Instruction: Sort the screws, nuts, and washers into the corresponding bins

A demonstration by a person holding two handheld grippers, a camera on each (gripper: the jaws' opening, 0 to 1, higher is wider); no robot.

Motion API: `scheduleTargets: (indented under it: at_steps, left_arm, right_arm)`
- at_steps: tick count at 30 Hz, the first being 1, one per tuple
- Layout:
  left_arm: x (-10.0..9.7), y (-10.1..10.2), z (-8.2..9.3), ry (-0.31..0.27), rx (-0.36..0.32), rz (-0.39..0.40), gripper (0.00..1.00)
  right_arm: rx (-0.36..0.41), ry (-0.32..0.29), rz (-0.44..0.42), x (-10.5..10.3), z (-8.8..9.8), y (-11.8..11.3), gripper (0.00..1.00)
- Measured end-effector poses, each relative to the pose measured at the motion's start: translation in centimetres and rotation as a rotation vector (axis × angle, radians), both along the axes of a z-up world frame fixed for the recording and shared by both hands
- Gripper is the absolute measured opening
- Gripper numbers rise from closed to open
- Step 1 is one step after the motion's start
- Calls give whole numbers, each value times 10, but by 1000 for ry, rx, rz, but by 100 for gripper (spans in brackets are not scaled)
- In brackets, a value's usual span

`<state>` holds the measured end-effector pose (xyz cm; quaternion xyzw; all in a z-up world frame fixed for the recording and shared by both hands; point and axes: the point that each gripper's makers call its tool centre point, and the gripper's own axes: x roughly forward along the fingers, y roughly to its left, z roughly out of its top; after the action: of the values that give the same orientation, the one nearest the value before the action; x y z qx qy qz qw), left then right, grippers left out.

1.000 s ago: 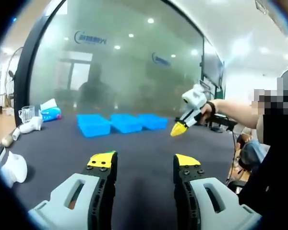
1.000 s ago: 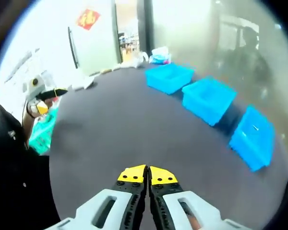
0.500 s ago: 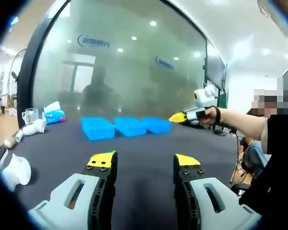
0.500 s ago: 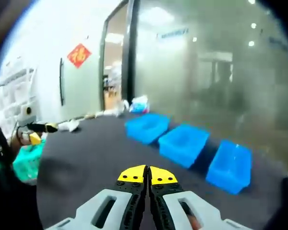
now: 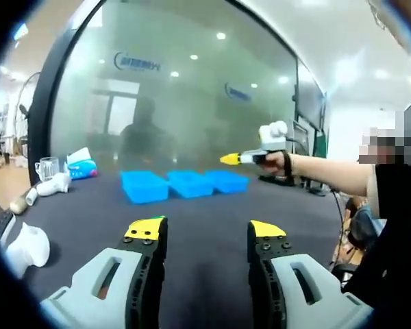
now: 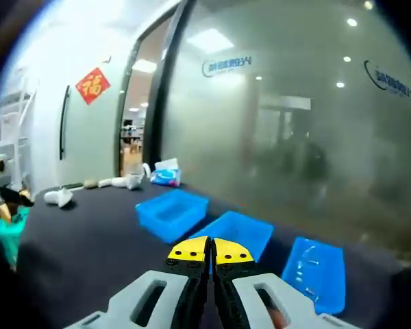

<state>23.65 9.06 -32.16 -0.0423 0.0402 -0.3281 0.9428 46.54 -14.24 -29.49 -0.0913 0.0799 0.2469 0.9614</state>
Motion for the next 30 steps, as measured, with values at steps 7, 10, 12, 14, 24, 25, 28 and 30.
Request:
scheduleTargets:
  at_steps: [7,10,12,14,24,25,28,30]
  left_arm:
    - [1,5,0,0,1,10,46]
    - [1,6,-1,0,2,13,46]
    - [2,7,-1,0,1,14,46]
    - [2,8,-1,-1,1,15,46]
    - [2,13,-1,-1,-5,22,46]
    - [2,13,-1,0,-5,22,46]
    - [1,13,-2,1,-6,21,46]
    - [2,14,-2,1,-6,23,46]
  right_arm:
    - [-67,-75,-44,39,7,11,0]
    - [-71,-66,-48,50,3,16,0]
    - [-82,-72,-55,57,2,18,0]
    - [-90,-69,-60,61,-1,20,0]
    - [-38,-29,-110,80,-7,16,0]
    - [-37,-28,-114,81,-7,16,0]
    - [-28,-14,-119,83,-11,16,0]
    - [-44,-23,-113,82,-13,17,0]
